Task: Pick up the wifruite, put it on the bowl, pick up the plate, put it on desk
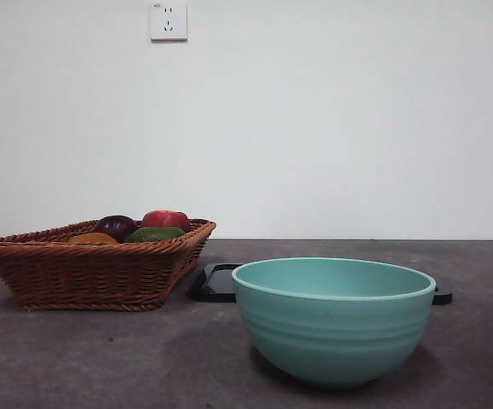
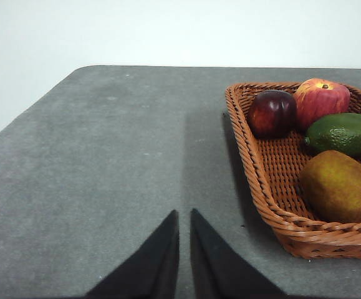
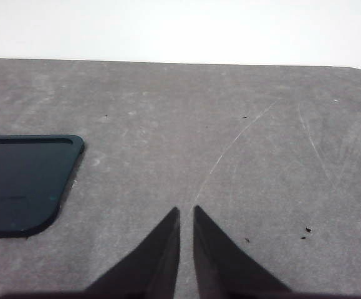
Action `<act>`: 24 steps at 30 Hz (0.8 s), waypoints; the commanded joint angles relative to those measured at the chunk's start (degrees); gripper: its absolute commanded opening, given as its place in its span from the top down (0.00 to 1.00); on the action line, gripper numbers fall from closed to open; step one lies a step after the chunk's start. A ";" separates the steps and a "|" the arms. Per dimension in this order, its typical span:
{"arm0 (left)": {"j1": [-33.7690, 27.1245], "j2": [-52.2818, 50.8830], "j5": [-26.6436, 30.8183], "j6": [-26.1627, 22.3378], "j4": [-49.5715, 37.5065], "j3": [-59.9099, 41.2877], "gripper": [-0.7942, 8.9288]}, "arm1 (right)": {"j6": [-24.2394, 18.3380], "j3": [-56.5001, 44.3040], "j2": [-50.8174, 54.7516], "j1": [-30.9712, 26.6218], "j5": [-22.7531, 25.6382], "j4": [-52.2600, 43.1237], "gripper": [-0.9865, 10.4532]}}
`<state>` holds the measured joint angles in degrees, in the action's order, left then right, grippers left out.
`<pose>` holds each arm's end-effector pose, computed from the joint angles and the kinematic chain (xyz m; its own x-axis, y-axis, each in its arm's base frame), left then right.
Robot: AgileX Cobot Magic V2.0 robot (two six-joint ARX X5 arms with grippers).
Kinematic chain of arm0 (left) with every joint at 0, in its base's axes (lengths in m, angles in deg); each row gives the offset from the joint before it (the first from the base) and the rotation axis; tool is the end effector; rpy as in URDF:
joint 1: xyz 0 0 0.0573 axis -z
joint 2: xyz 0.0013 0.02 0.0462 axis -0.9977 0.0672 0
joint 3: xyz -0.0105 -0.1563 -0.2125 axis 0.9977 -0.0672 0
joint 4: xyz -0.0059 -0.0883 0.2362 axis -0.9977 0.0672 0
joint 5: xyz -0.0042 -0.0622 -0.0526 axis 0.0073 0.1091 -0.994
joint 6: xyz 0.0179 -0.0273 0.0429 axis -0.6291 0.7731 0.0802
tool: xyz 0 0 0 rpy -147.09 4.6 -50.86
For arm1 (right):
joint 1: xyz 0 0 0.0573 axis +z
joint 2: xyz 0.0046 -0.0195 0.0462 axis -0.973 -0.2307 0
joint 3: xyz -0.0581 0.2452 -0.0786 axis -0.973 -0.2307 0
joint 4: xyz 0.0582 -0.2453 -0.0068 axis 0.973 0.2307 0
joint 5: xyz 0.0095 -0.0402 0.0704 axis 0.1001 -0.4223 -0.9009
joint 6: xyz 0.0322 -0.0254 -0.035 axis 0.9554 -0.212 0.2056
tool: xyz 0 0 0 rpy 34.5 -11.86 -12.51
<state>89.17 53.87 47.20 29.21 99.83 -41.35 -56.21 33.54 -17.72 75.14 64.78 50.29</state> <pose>0.0947 -0.0029 0.1566 0.9881 0.0243 -0.1521 -0.0243 0.9997 0.0017 0.0960 -0.0041 0.1528 0.9852 -0.0794 -0.1519 0.0825 0.9965 0.0140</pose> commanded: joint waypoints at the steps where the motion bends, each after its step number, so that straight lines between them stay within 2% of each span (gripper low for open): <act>1: -0.07 0.00 0.33 0.11 0.37 -1.16 0.89 | 0.17 -0.26 0.20 0.00 0.00 -0.37 0.89; 24: -0.07 0.00 0.33 0.11 0.37 -1.16 0.89 | 0.17 -0.26 0.20 0.00 0.00 -0.37 0.89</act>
<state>89.17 53.87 47.20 29.21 99.83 -41.35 -56.21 33.54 -17.72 75.14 64.78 50.29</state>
